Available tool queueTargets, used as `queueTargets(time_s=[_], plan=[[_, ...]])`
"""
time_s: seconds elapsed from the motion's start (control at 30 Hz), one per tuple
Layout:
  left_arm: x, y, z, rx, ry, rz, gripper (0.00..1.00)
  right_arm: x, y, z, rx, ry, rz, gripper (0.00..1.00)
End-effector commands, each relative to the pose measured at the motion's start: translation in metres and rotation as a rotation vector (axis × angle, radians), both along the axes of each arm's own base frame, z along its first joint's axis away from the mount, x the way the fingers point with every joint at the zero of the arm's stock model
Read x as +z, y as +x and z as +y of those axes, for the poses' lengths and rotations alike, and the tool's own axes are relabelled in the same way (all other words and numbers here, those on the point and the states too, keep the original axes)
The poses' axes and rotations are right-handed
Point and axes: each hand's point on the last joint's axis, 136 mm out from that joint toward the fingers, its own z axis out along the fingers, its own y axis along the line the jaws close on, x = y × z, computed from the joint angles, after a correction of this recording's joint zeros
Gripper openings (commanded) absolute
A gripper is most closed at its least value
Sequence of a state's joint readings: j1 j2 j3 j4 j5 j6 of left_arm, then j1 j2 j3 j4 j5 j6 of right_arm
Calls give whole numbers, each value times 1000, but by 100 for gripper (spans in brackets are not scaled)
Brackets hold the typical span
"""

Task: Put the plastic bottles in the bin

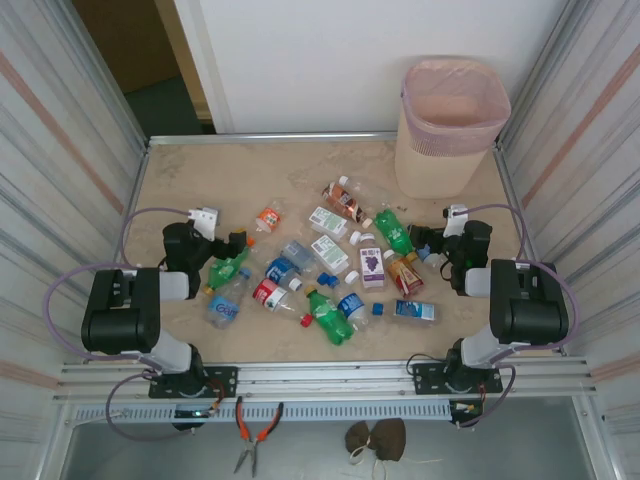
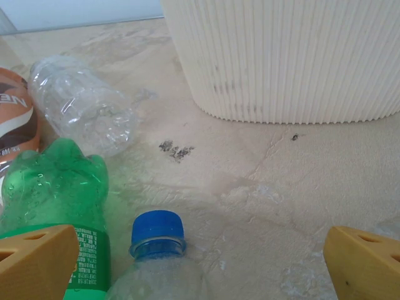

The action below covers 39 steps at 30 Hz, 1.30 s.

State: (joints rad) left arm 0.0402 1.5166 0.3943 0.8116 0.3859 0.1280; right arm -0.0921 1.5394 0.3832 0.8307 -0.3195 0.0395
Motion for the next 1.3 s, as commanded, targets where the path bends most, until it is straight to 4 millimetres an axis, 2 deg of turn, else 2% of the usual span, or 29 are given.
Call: queueTargets(time_s=[0.0,1.03,1.27], plan=[[5,-1,-1,-18,8,-30,99,4,0,2,23,-13,-24,99],[6,-2,-1,-20,6,-34,99,5,-1,-2,11,0,-27,99],[17,0,10,60,8,-35,99,11,-2,-4,-25,-28,-39,99]])
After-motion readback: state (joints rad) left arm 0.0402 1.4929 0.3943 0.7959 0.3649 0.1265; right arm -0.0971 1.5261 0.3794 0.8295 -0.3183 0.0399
